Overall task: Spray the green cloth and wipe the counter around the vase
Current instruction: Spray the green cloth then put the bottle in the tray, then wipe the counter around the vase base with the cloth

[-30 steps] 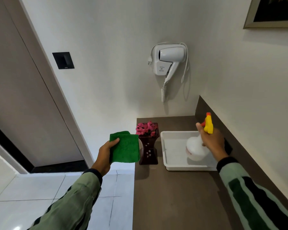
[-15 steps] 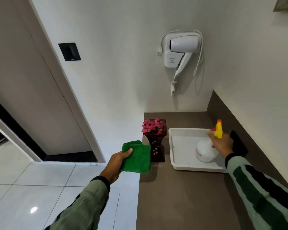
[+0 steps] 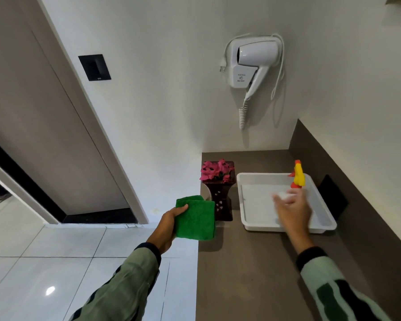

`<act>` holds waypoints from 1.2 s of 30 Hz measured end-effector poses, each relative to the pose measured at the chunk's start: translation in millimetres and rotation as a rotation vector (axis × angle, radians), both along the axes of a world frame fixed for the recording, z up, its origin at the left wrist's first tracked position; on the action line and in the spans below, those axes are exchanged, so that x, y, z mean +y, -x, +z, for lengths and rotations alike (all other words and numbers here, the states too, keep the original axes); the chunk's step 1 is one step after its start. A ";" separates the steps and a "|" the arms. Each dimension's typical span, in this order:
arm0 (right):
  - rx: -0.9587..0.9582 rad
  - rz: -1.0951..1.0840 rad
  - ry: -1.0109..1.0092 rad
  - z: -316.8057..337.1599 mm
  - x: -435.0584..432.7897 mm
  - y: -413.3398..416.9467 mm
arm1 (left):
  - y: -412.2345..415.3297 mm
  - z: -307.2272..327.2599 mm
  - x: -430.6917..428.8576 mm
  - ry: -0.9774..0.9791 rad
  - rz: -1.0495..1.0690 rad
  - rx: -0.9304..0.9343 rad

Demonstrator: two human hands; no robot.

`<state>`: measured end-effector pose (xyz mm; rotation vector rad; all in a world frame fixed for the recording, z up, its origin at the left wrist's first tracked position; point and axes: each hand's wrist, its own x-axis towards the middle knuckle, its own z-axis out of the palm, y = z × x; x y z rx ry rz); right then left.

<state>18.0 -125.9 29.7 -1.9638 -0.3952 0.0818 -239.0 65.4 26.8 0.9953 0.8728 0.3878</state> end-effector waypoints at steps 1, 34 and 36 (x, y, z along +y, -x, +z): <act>0.045 0.154 0.030 -0.1 7.8 20.2 | -1.5 0.1 0.6 0.003 -0.014 0.003; 0.492 0.458 -0.019 -25.5 57.3 76.1 | -49.3 -5.6 26.1 -0.400 -0.183 0.150; 0.389 0.452 0.021 -37.0 46.2 75.3 | -44.2 -7.7 41.8 -0.464 -0.213 0.194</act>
